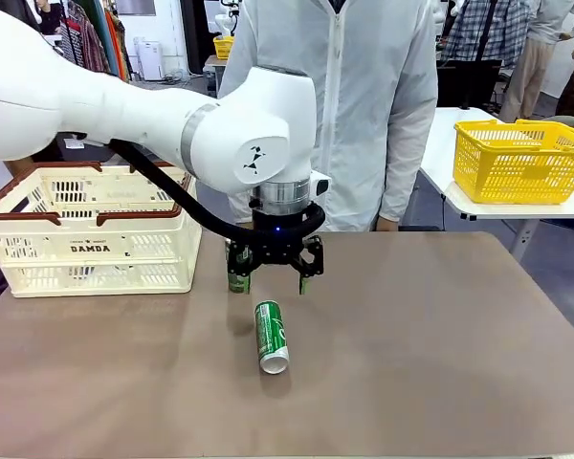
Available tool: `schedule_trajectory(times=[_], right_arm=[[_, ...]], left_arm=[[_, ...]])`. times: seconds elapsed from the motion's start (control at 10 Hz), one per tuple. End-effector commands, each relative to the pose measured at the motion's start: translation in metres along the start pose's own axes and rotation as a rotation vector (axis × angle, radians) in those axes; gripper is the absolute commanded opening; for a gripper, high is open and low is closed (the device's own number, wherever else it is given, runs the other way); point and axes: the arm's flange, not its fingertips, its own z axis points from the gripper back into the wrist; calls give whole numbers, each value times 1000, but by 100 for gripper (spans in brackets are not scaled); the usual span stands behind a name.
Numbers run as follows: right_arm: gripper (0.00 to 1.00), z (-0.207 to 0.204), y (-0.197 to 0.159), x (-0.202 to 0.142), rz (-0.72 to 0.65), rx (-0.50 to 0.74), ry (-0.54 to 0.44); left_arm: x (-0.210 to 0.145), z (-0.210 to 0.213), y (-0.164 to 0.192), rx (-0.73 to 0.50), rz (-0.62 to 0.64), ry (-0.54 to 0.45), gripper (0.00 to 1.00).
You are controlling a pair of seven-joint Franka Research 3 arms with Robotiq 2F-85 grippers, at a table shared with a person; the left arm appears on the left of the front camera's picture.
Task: Place the drinks into the Shopping basket.
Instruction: Pick up one drink and place it into the Shopping basket.
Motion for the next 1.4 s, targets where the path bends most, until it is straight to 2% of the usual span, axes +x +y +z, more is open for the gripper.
schedule_trajectory(times=[0.0,0.2,0.3,0.6,0.7,1.1,1.3], right_arm=[[100,5,5,-1,-16,-5,13],[100,5,5,-1,-16,-5,13],[100,5,5,-1,-16,-5,13],[100,5,5,-1,-16,-5,13],[100,5,5,-1,-16,-5,13],[100,5,5,-1,-16,-5,13],[100,5,5,-1,-16,-5,13]], left_arm=[[-9,10,24,-22,-4,15,100],[-9,10,24,-22,-4,15,100],[1,7,9,-10,7,5,100],[7,-39,27,-119,-23,-70,100],[6,-52,30,-117,-9,-73,100],[15,-98,29,-137,-2,-40,100],[23,-119,24,-122,3,7,100]])
